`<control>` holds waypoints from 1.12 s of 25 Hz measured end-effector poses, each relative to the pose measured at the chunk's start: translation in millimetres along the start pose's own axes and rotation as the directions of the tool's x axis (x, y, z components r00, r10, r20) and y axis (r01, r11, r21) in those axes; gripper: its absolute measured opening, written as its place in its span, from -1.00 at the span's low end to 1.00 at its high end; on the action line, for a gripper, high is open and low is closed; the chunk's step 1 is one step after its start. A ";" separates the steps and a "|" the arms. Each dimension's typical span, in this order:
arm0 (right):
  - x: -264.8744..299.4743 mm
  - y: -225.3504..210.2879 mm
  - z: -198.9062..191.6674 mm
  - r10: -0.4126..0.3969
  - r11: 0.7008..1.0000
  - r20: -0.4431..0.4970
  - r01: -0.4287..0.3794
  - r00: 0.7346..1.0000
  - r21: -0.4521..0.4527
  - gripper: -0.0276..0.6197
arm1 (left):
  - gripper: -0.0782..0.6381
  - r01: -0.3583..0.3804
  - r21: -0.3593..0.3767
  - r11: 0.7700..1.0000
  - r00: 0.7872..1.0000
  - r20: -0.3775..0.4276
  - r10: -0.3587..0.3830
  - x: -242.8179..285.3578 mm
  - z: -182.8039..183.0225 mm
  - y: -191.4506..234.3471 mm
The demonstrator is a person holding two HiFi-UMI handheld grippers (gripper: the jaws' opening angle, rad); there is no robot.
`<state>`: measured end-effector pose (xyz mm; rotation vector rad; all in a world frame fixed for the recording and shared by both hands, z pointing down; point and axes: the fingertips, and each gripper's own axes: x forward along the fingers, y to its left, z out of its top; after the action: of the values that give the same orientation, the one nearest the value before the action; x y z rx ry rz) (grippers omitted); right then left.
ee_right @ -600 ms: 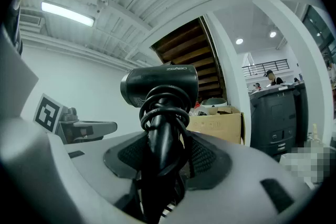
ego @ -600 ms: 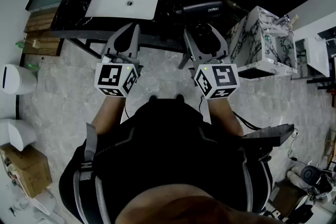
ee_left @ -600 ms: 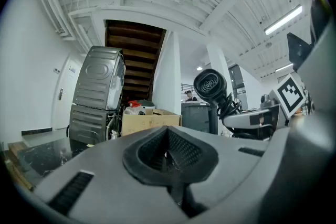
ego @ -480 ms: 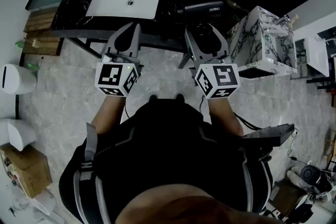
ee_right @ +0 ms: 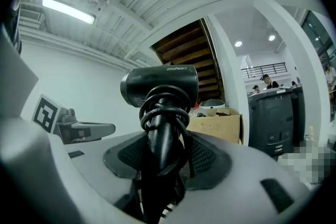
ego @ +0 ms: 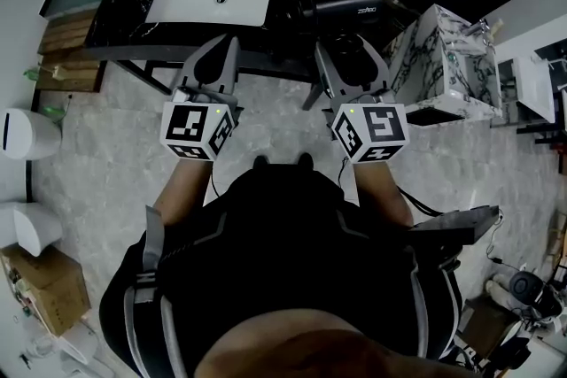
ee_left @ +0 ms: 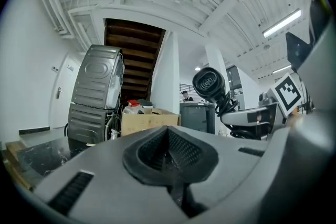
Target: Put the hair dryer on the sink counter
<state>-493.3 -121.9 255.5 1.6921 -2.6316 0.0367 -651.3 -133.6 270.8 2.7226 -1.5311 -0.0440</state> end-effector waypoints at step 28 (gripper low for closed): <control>-66.4 -40.4 7.6 -0.184 0.983 0.047 0.185 0.982 -0.013 -0.22 | -0.78 0.251 -0.027 0.968 0.968 0.017 -0.250 18.7 -12.6 -81.0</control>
<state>-428.9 -78.4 246.8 1.9455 -2.4847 -0.0265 -572.0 -107.4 280.7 2.8800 -1.1688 -0.0864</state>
